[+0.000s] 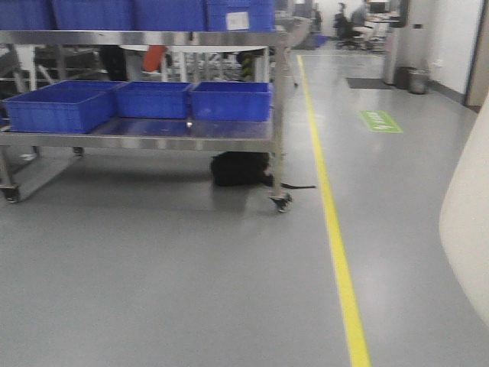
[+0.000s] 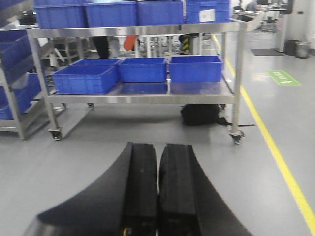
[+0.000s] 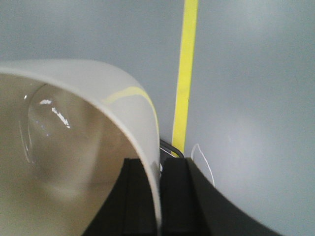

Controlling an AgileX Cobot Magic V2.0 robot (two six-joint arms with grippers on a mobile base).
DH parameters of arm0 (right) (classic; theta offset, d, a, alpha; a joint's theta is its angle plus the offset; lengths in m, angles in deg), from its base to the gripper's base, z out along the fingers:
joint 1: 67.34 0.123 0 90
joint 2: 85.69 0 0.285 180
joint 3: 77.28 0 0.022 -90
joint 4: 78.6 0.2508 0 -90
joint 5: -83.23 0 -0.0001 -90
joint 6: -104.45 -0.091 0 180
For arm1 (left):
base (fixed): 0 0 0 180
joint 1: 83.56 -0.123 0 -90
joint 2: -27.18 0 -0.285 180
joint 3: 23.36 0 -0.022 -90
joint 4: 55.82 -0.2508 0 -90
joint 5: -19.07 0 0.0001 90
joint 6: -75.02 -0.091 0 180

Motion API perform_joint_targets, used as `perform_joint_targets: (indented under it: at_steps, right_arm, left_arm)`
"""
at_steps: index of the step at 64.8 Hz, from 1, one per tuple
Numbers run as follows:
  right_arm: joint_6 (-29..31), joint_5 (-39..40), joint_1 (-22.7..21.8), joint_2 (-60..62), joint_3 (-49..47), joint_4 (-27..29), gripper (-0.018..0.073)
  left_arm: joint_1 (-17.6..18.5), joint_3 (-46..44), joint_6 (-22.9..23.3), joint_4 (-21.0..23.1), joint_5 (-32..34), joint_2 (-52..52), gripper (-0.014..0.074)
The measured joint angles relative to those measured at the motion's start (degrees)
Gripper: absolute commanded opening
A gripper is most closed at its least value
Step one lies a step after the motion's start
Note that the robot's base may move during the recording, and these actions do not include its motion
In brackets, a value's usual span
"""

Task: Move white bin to right shelf second layer
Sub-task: 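Drive the base away from the table, turning along the aisle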

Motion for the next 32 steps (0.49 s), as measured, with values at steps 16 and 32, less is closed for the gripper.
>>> perform_joint_targets:
  at_steps: [16, 32]
  right_arm:
    - [0.00, -0.59, 0.00, 1.05, 0.00, 0.00, 0.0069]
    - [0.00, -0.59, 0.00, 1.48, 0.00, 0.00, 0.0069]
  left_arm:
    - [0.00, 0.00, 0.00, 0.00, 0.00, 0.00, 0.0085]
    - [0.00, 0.00, 0.00, 0.00, 0.00, 0.00, 0.0085]
